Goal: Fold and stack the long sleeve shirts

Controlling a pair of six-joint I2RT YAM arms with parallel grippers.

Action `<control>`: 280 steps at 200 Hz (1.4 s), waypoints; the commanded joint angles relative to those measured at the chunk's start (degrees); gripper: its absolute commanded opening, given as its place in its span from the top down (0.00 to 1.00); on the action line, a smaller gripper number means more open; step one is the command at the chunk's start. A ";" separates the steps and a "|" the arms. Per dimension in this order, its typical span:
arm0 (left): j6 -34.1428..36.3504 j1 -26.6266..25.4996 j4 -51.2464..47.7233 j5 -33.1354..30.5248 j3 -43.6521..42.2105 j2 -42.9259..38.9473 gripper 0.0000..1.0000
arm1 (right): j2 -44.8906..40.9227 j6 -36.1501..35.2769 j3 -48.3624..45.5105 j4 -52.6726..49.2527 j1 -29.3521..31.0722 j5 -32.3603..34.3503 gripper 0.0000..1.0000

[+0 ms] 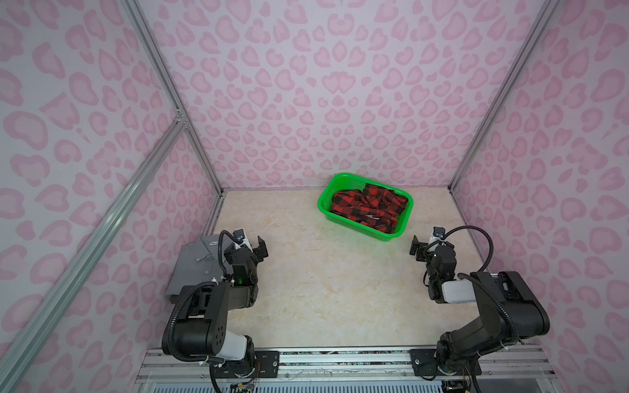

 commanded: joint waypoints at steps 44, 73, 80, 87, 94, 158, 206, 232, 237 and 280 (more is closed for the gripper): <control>-0.14 0.09 1.72 -0.01 -0.14 -0.03 0.03 | 0.19 0.00 0.09 0.20 -0.20 -0.49 0.00; -0.06 0.09 1.80 -0.02 -0.21 -0.05 0.03 | 0.17 0.00 0.08 0.35 -0.12 -0.57 0.00; -0.13 0.07 1.80 -0.01 -0.17 -0.03 0.03 | 0.11 0.00 0.17 0.28 -0.14 -0.53 0.00; -0.10 0.08 1.76 -0.01 -0.15 -0.07 0.03 | 0.09 -0.01 0.17 0.31 -0.17 -0.53 0.00; -0.08 0.02 1.78 -0.01 -0.14 -0.04 0.03 | 0.11 -0.01 0.15 0.31 -0.13 -0.53 0.00; 0.01 0.01 1.78 -0.01 -0.18 -0.04 0.03 | 0.10 -0.25 0.07 0.29 -0.14 -0.75 0.00; -0.01 -0.54 -2.98 -3.04 1.05 -4.04 0.03 | -12.18 1.18 11.09 -25.97 1.95 5.27 0.00; -0.47 -1.47 -15.41 -7.09 6.00 -9.97 0.03 | -18.46 9.71 15.53 -31.80 4.83 3.53 0.00; -1.26 -1.42 -16.21 -7.87 6.50 -11.06 0.03 | -19.56 11.73 16.99 -33.71 4.87 1.32 0.00; -9.14 -1.49 -24.78 -2.13 14.81 -20.60 0.03 | -18.61 43.07 26.56 -38.84 -0.06 -26.28 0.00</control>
